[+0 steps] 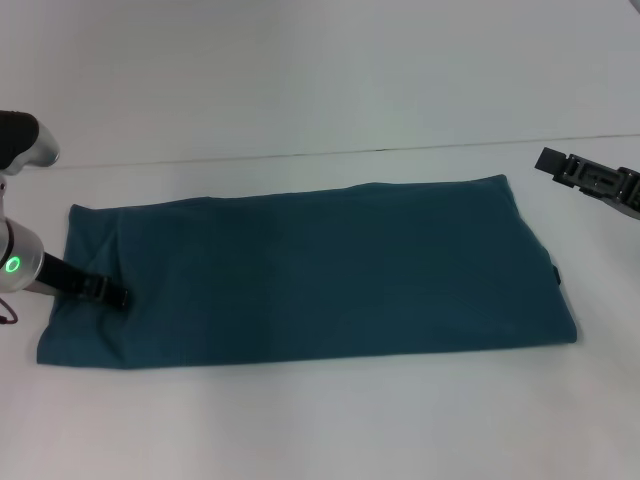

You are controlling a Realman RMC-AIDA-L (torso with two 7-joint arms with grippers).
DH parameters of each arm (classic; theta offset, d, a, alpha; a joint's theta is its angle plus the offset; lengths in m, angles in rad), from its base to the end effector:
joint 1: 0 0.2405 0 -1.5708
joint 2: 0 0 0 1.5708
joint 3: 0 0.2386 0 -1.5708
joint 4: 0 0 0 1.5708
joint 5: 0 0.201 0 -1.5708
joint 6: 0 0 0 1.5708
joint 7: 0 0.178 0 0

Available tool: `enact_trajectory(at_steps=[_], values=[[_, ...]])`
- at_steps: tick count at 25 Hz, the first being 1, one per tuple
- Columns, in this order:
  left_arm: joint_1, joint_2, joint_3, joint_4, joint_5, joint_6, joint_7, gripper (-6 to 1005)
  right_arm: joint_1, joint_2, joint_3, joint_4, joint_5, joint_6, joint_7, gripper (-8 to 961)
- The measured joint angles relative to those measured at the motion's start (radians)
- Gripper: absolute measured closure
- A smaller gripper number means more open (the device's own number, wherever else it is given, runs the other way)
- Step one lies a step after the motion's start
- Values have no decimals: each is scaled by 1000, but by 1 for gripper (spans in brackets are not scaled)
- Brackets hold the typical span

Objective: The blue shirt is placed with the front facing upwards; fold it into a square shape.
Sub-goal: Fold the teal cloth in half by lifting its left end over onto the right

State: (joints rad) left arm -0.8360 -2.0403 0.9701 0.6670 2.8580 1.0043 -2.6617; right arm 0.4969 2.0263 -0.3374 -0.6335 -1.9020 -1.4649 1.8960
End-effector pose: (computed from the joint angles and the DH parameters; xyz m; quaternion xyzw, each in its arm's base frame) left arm -0.2762 0.4275 -0.0088 -0.7922 -0.4947 0.1238 0.3352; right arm 0.2757 0.3607 0.0638 -0.7364 0.4922 0.4028 0.2307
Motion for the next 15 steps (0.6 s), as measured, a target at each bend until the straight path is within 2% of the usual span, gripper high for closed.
enact_trajectory(at_steps=[11, 15], values=[[-11, -3, 12, 19, 0, 17, -4, 311, 0, -3, 0, 0, 1, 0, 0, 208], [8, 2, 5, 60, 0, 14, -13, 311, 0, -3, 0, 0, 2, -1, -1, 208]])
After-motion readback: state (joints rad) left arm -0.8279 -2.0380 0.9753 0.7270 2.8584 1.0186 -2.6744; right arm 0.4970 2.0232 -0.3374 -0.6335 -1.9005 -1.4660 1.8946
